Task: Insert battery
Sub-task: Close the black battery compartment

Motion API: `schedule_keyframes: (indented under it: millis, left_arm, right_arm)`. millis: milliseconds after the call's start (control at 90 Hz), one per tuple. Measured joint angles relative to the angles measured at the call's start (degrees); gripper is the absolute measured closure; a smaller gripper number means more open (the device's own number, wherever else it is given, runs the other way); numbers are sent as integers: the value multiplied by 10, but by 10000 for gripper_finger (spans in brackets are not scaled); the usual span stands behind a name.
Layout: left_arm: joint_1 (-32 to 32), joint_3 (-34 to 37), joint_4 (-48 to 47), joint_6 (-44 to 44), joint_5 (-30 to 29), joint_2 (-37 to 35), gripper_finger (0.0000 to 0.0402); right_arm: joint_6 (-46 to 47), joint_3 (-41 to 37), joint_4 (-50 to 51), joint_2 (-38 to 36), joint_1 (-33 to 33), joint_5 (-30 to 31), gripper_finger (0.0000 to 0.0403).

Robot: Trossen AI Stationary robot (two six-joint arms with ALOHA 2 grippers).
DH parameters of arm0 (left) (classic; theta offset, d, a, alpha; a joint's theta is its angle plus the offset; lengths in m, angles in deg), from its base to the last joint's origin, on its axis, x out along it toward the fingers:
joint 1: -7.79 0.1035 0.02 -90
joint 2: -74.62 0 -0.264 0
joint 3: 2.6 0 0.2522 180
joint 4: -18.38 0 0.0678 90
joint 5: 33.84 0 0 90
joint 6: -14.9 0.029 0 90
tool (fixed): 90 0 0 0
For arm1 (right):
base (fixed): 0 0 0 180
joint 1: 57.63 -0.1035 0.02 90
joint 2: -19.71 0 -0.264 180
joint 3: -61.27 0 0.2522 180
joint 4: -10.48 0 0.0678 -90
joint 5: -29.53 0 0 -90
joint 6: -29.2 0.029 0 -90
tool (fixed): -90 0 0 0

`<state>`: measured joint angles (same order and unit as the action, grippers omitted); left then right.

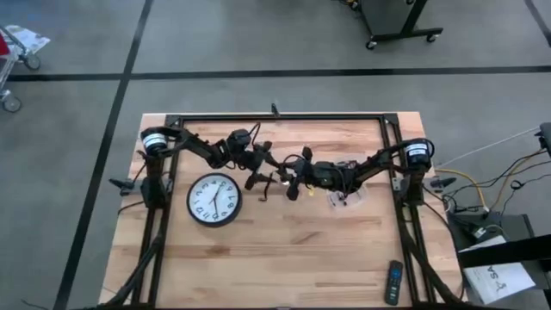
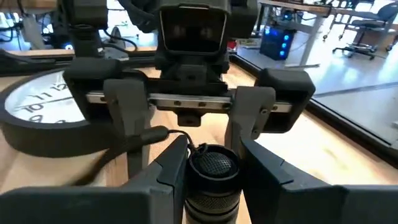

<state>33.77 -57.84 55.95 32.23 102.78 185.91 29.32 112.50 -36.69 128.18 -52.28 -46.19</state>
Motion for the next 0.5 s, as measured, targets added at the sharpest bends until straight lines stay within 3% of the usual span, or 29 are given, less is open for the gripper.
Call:
schedule_keyframes:
  millis: [189,500]
  left_arm:
    - [-7,-23,39,-8,5,32,144]
    - [-12,-101,40,-32,23,112,183]
  right_arm:
    - [9,-32,-62,1,1,-19,311]
    - [8,-39,-57,-1,4,-42,311]
